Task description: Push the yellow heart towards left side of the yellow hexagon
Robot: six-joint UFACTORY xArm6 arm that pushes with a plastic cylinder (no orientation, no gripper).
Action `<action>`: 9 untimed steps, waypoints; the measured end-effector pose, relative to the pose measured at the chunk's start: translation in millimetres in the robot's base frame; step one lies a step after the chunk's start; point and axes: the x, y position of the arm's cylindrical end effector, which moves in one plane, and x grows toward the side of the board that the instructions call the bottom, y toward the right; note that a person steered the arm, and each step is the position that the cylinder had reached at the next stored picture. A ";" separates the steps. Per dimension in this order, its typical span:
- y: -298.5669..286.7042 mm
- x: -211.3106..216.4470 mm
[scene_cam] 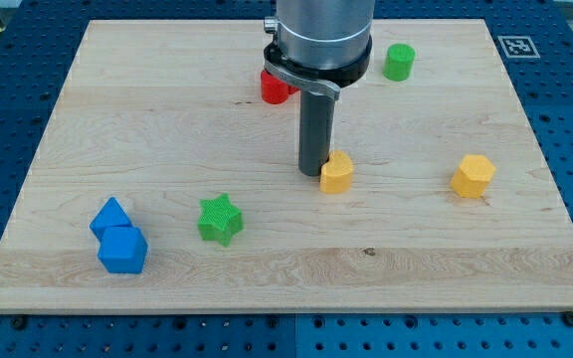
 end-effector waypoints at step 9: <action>33.5 6.4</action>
